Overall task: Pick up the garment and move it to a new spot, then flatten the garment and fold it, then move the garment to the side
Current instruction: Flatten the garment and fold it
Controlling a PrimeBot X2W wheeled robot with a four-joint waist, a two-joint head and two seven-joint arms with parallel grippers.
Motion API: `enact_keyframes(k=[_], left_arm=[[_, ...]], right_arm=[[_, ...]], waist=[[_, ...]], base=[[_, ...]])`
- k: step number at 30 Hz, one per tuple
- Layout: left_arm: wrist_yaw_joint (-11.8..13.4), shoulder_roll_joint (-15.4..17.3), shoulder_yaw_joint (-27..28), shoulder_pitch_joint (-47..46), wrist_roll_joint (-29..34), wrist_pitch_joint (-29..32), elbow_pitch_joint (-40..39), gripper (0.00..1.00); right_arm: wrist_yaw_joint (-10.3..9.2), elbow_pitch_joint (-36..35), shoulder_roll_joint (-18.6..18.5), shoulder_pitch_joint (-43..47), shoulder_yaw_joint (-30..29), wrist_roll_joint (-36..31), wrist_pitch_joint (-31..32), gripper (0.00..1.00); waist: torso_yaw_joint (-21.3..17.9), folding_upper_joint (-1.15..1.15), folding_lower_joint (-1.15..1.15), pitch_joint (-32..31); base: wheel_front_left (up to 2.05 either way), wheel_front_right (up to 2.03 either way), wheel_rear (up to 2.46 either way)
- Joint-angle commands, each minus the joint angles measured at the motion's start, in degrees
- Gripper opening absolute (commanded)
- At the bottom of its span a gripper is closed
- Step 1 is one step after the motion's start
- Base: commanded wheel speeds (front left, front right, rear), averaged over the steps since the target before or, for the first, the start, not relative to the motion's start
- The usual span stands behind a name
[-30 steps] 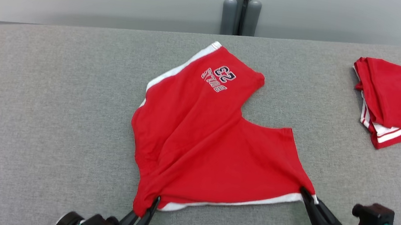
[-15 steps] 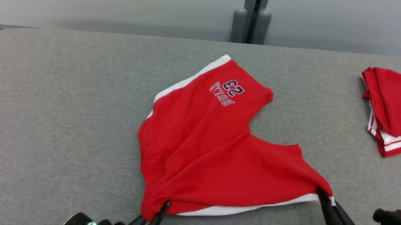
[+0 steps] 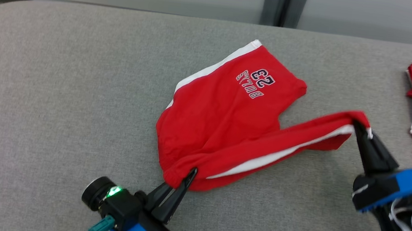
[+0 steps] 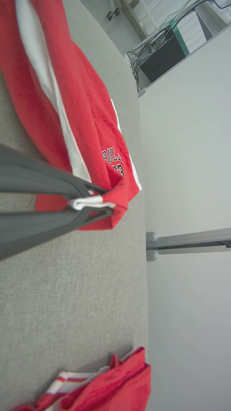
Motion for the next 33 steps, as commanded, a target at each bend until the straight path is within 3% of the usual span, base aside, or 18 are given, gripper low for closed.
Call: enact_keyframes(k=[1, 8, 14, 24, 33], left_arm=[[-0.43, -0.61, 0.06, -1.93, 0.14, -0.31, 0.36, 0.0], [-1.05, -2.88, 3.38, -6.08, -0.44, -0.32, 0.65, 0.0], [-1.41, -4.86, 5.47, -9.37, -0.66, -0.33, 1.87, 0.0], [-1.34, -6.86, 5.94, -16.11, -2.68, -0.34, 4.8, 0.0], [-1.35, -8.98, 6.44, -18.81, -2.41, -0.34, 7.98, 0.0]], right_arm=[[0.0, 0.8, -0.62, -3.08, 0.25, -0.73, 0.29, 0.0], [0.0, 7.09, -1.96, -15.92, 2.45, -1.54, 1.38, 0.0], [0.0, 16.81, -2.17, -28.15, 8.05, -2.82, 2.69, 0.0], [0.0, 31.74, -0.03, -44.56, 14.4, -4.16, 1.09, 0.0], [0.0, 42.99, 1.71, -52.63, 18.76, -3.61, -0.55, 0.0]], waist=[[1.56, 0.0, 0.0, 1.92], [4.19, 0.0, 0.0, 5.92], [6.55, 0.0, 0.0, 8.97], [9.04, 0.0, 0.0, 13.72], [10.15, 0.0, 0.0, 15.53]], base=[[0.0, 0.0, 0.0], [0.0, 0.0, 0.0], [0.0, 0.0, 0.0], [0.0, 0.0, 0.0], [0.0, 0.0, 0.0]])
